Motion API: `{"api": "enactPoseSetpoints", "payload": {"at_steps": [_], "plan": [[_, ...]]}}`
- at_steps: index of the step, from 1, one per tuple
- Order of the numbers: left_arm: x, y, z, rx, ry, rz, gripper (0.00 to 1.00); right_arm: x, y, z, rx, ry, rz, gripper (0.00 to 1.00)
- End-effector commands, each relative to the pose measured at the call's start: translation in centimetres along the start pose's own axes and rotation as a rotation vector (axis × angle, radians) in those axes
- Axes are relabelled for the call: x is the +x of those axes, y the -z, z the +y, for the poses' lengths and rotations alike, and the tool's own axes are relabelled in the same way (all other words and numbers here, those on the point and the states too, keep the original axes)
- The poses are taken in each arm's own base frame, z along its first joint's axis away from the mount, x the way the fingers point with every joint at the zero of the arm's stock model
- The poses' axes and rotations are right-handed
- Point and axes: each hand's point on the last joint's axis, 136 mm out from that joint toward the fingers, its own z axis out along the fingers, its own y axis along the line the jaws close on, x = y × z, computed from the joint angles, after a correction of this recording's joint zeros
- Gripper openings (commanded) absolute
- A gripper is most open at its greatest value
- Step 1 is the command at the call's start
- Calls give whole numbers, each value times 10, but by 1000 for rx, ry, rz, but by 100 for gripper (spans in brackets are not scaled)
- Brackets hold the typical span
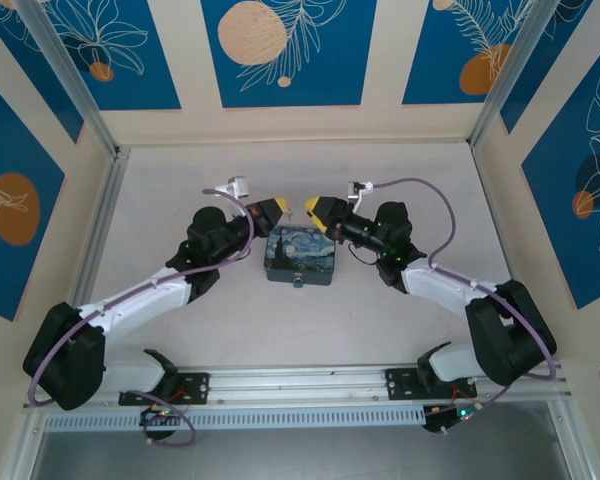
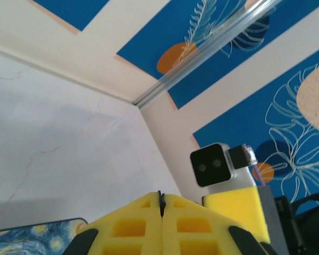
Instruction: Unlock a padlock with a key
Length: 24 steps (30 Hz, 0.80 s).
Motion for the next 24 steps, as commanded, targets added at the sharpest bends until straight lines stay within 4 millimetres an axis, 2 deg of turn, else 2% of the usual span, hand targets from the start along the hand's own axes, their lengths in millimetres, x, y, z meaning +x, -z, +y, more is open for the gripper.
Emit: {"api": "enactPoseSetpoints", "payload": {"at_steps": [1, 9, 15, 24], "plan": [[-15, 6, -9, 32, 57, -94, 0, -8, -10, 33, -108, 32, -23, 46], [-18, 5, -1, 38, 146, -144, 0, -7, -26, 33, -140, 8, -13, 44], [-16, 5, -2, 47, 154, -146, 0, -5, -39, 29, -147, 1, 5, 44], [-15, 6, 4, 34, 158, -159, 0, 1, -49, 25, -179, -21, 25, 40]]}}
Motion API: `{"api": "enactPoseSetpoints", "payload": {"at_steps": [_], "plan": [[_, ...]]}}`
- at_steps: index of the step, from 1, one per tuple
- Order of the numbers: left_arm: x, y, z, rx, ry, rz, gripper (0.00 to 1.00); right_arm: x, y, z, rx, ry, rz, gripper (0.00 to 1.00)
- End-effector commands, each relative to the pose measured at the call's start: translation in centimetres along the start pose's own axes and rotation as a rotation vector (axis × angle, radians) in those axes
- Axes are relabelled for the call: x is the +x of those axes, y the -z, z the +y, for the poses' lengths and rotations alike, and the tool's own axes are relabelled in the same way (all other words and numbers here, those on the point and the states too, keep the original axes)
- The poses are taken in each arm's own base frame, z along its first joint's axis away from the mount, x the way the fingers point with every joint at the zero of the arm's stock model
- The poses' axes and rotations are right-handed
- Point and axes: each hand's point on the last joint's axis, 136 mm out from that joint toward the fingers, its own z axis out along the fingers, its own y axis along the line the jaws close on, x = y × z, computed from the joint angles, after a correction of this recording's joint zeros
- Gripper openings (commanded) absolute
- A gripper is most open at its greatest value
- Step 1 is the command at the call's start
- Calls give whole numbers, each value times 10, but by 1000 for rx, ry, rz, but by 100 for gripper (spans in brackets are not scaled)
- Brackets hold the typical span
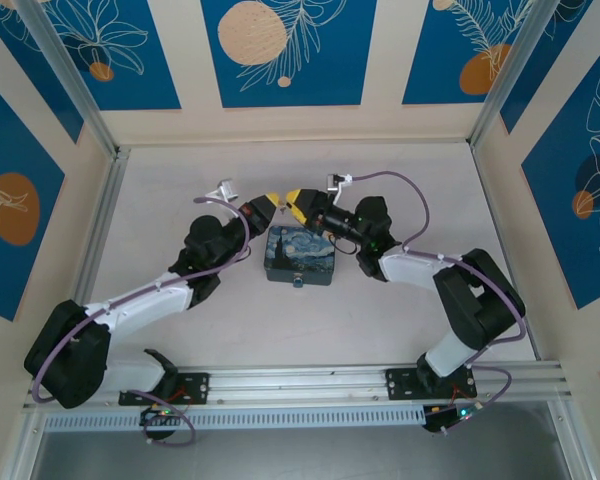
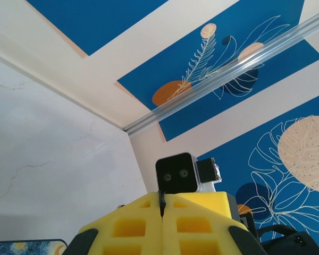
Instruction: Unlock a padlock with a key
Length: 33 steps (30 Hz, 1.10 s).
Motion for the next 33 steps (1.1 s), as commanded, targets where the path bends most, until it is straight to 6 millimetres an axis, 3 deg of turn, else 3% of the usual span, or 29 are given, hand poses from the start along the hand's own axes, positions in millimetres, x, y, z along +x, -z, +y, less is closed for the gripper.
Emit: {"api": "enactPoseSetpoints", "payload": {"at_steps": [1, 33], "plan": [[-1, 0, -5, 26, 10, -26, 0, -2, -6, 20, -75, 27, -10, 39], [-3, -2, -1, 7, 12, -39, 0, 15, -16, 14, -102, 8, 68, 27]]}}
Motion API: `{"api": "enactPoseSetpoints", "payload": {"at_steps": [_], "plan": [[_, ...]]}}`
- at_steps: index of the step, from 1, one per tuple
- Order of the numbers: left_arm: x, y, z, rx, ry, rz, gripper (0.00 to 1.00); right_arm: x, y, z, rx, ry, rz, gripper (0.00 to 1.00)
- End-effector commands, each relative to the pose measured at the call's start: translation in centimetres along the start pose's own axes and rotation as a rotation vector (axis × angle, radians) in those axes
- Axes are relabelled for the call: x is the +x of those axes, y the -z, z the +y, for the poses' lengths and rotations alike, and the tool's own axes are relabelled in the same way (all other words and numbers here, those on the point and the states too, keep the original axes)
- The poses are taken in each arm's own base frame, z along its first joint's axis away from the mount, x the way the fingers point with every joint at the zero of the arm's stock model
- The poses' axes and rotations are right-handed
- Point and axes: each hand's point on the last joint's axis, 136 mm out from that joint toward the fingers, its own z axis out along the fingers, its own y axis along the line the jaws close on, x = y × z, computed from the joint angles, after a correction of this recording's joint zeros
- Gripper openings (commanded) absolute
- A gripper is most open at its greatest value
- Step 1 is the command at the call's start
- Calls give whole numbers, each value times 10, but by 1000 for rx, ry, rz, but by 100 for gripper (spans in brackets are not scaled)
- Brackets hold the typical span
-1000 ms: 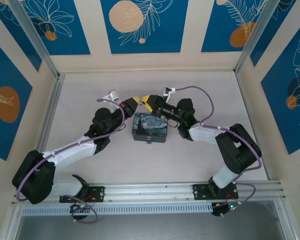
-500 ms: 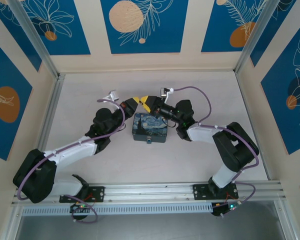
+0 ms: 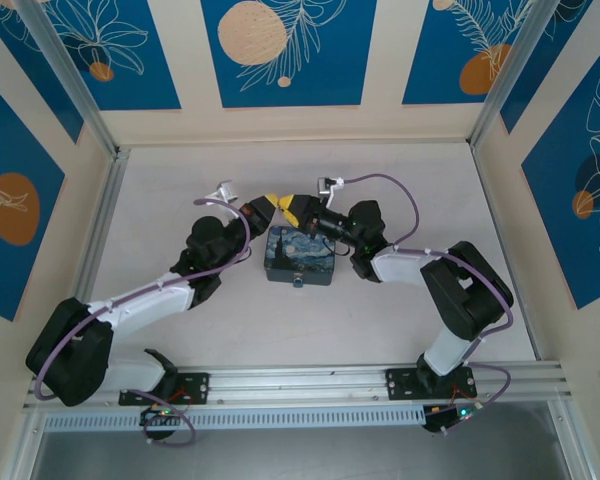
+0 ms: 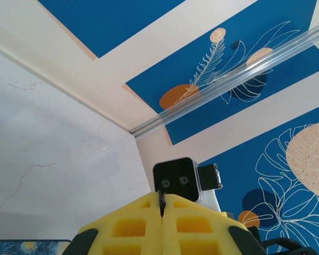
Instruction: Unlock a padlock with a key
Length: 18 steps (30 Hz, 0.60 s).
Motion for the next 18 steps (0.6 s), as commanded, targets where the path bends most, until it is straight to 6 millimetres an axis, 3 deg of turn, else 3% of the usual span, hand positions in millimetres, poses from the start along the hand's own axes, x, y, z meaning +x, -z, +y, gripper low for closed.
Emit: {"api": "enactPoseSetpoints", "payload": {"at_steps": [1, 18], "plan": [[-2, -1, -11, 35, 1, -18, 0, 1, -7, 15, -46, 24, 17, 26], [-3, -1, -7, 22, 1, -25, 0, 5, -6, 16, -55, 24, 36, 23]]}}
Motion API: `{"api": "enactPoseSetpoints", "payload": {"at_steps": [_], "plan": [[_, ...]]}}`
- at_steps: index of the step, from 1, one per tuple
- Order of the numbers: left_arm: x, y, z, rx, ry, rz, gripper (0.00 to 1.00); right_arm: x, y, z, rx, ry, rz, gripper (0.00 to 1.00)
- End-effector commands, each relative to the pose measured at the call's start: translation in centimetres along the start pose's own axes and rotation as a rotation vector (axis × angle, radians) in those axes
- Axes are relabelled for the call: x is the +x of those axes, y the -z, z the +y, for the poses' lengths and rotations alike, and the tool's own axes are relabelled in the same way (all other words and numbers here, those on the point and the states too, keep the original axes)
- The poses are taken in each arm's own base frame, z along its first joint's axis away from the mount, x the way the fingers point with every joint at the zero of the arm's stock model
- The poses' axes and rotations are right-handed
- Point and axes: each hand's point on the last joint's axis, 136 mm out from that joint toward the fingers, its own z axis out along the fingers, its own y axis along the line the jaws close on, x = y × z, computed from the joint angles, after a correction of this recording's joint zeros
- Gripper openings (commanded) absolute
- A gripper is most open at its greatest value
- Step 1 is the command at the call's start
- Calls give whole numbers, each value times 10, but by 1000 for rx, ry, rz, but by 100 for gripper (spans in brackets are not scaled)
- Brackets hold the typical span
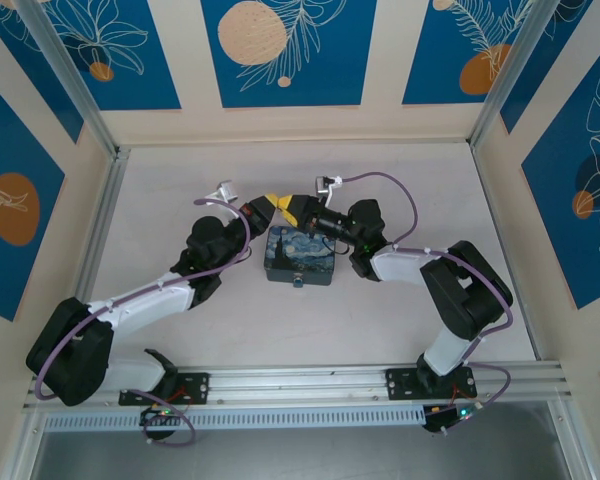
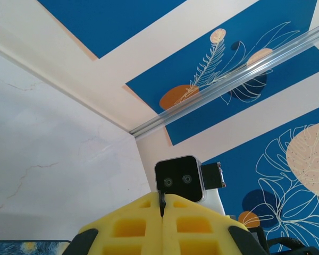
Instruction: Unlock a padlock with a key
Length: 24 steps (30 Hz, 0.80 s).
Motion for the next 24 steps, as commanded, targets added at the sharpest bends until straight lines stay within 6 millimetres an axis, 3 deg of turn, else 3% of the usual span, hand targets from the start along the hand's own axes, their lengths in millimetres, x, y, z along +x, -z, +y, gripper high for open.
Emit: {"api": "enactPoseSetpoints", "payload": {"at_steps": [1, 10, 17, 24], "plan": [[-3, -1, -7, 22, -1, -24, 0, 3, -4, 11, -41, 19, 16, 22], [-4, 0, -7, 21, -2, -26, 0, 3, -2, 7, -36, 17, 12, 16], [-5, 2, -6, 16, 1, -34, 0, 1, 2, 3, -26, 10, -3, 0], [-4, 8, -1, 5, 6, -37, 0, -7, 9, -5, -4, -10, -44, 0]]}}
